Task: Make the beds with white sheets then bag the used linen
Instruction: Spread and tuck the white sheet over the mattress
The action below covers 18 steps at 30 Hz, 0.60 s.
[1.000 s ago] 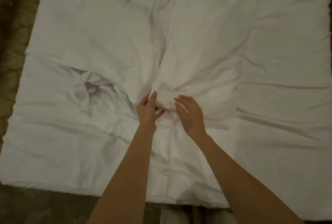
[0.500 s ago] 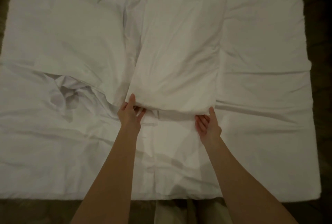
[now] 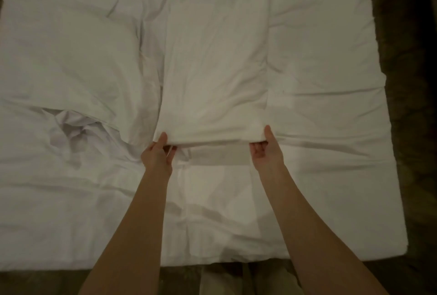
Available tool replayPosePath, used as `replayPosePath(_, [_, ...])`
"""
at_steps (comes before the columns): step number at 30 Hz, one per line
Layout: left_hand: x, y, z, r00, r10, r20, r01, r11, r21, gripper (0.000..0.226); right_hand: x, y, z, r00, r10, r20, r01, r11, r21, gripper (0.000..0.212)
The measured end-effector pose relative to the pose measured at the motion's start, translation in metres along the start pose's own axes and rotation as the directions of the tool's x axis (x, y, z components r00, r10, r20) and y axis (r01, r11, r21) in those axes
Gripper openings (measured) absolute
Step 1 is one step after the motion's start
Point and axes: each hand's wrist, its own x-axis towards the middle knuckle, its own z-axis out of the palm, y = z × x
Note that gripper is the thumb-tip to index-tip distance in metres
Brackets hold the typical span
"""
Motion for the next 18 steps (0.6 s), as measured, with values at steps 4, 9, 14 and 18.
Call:
replayPosePath(4, [-0.009, -0.023, 0.005, 0.999, 0.002, -0.033, -0.003, 0.999, -0.036, 0.011, 0.007, -0.005, -0.011, 0.994, -0.084, -0.075, 0.090, 0.993, 0.082, 0.007])
replayPosePath(9, [-0.008, -0.025, 0.004, 0.999, 0.033, -0.039, -0.034, 0.999, -0.032, 0.009, 0.013, -0.010, -0.017, 0.992, -0.083, -0.094, 0.082, 0.996, -0.016, 0.009])
replayPosePath(14, [-0.029, -0.043, -0.019, 1.000, -0.007, -0.027, 0.011, 0.988, 0.153, 0.021, 0.007, -0.012, -0.055, 0.957, -0.156, -0.246, 0.150, 0.988, -0.040, 0.017])
replayPosePath(18, [-0.044, -0.062, -0.043, 0.998, -0.066, 0.006, 0.062, 0.953, 0.296, 0.034, 0.004, -0.012, -0.094, 0.916, -0.188, -0.354, 0.152, 0.980, -0.127, 0.027])
